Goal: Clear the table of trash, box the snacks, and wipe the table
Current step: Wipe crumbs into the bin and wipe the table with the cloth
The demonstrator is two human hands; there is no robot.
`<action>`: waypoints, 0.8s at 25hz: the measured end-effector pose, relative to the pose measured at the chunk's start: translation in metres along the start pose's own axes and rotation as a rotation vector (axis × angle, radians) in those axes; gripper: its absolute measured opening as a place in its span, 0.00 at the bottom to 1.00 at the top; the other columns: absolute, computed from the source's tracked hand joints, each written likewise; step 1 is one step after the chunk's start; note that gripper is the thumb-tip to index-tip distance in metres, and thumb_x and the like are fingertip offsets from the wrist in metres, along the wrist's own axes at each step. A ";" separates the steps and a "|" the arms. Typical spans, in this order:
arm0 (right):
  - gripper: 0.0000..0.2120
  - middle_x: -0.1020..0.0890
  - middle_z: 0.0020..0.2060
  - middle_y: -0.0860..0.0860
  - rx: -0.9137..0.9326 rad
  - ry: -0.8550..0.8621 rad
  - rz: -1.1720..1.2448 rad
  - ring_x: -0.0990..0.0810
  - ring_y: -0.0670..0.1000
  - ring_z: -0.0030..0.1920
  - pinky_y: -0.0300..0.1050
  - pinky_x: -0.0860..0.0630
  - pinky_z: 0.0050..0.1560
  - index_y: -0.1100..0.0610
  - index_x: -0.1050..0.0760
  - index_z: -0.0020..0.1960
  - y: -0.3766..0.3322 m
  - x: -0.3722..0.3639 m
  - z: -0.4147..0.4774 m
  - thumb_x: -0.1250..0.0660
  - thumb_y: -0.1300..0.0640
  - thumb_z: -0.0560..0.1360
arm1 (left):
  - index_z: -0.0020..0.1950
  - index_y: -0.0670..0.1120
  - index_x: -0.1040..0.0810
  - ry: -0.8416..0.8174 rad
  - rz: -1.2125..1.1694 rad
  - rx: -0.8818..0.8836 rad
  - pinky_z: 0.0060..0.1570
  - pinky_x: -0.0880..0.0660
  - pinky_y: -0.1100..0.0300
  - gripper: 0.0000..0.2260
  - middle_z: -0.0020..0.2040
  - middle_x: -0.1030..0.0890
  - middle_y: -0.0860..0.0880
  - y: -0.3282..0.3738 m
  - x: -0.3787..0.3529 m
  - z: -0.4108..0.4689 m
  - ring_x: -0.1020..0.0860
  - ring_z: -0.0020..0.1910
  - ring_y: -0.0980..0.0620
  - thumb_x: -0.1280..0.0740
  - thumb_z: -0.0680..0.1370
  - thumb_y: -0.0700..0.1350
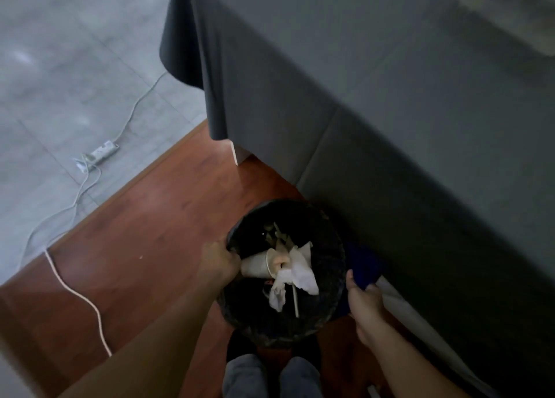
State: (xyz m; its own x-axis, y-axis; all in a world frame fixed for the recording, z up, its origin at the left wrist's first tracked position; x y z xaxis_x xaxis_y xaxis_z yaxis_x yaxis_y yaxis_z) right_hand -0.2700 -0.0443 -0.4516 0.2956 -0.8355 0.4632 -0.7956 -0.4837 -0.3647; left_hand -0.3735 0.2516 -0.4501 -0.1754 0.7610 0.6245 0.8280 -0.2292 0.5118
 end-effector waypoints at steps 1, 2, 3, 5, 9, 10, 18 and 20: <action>0.27 0.21 0.55 0.54 0.025 -0.003 0.025 0.23 0.58 0.57 0.54 0.26 0.64 0.58 0.33 0.73 -0.003 0.017 -0.023 0.37 0.43 0.81 | 0.59 0.36 0.22 -0.023 0.017 -0.070 0.43 0.27 0.56 0.19 0.49 0.17 0.34 0.009 0.011 -0.018 0.19 0.47 0.35 0.40 0.72 0.42; 0.22 0.20 0.50 0.52 0.046 -0.010 0.049 0.22 0.56 0.53 0.54 0.25 0.63 0.55 0.28 0.69 -0.005 0.036 -0.045 0.37 0.43 0.81 | 0.64 0.38 0.24 -0.069 0.003 -0.114 0.48 0.27 0.56 0.22 0.53 0.17 0.36 0.018 0.022 -0.035 0.19 0.50 0.37 0.40 0.72 0.40; 0.17 0.19 0.50 0.52 0.065 -0.009 0.075 0.21 0.55 0.52 0.55 0.25 0.64 0.52 0.25 0.63 -0.006 0.055 -0.064 0.37 0.43 0.81 | 0.71 0.43 0.28 -0.127 -0.041 -0.149 0.53 0.27 0.58 0.25 0.59 0.18 0.40 0.027 0.032 -0.054 0.20 0.57 0.41 0.40 0.73 0.38; 0.10 0.17 0.53 0.54 0.101 0.021 0.150 0.19 0.55 0.52 0.57 0.24 0.64 0.48 0.23 0.53 -0.009 0.096 -0.107 0.36 0.43 0.80 | 0.77 0.58 0.42 -0.275 -0.129 -0.254 0.67 0.33 0.59 0.37 0.72 0.30 0.53 0.055 0.053 -0.099 0.30 0.69 0.53 0.38 0.73 0.33; 0.11 0.16 0.51 0.54 0.162 0.089 0.283 0.18 0.56 0.51 0.56 0.23 0.63 0.51 0.21 0.55 -0.010 0.171 -0.173 0.34 0.45 0.80 | 0.78 0.61 0.56 -0.483 -0.203 -0.359 0.74 0.40 0.56 0.45 0.75 0.44 0.61 0.116 0.078 -0.181 0.41 0.73 0.59 0.35 0.73 0.31; 0.11 0.16 0.49 0.54 0.189 0.114 0.309 0.18 0.56 0.50 0.55 0.23 0.62 0.52 0.20 0.54 -0.011 0.190 -0.188 0.34 0.46 0.81 | 0.79 0.58 0.55 -0.508 -0.224 -0.383 0.74 0.40 0.55 0.45 0.76 0.43 0.59 0.132 0.080 -0.199 0.41 0.74 0.59 0.34 0.72 0.32; 0.14 0.16 0.50 0.53 0.284 0.320 0.425 0.18 0.56 0.50 0.52 0.23 0.52 0.56 0.21 0.56 -0.001 0.317 -0.232 0.36 0.46 0.81 | 0.72 0.61 0.36 -0.638 -0.280 -0.315 0.62 0.25 0.49 0.43 0.66 0.24 0.51 0.211 0.059 -0.260 0.25 0.65 0.48 0.41 0.67 0.23; 0.13 0.16 0.44 0.55 0.279 0.367 0.503 0.18 0.56 0.44 0.54 0.22 0.50 0.56 0.21 0.49 0.003 0.346 -0.231 0.36 0.47 0.82 | 0.74 0.57 0.36 -0.657 -0.219 -0.319 0.63 0.26 0.47 0.43 0.66 0.24 0.49 0.226 0.043 -0.270 0.26 0.66 0.46 0.42 0.67 0.21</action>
State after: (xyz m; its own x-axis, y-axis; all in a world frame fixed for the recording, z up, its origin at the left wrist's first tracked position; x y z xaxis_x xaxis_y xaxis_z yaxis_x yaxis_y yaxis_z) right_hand -0.2925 -0.2749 -0.1054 -0.3122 -0.8576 0.4087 -0.6083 -0.1500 -0.7794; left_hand -0.3380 0.0690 -0.1487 0.1180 0.9911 0.0609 0.5993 -0.1200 0.7914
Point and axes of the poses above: each hand's wrist, its own z-axis towards the middle knuckle, its own x-axis out of the back of the hand, y = z × x, the point moved 4 cm from there along z, towards the middle knuckle
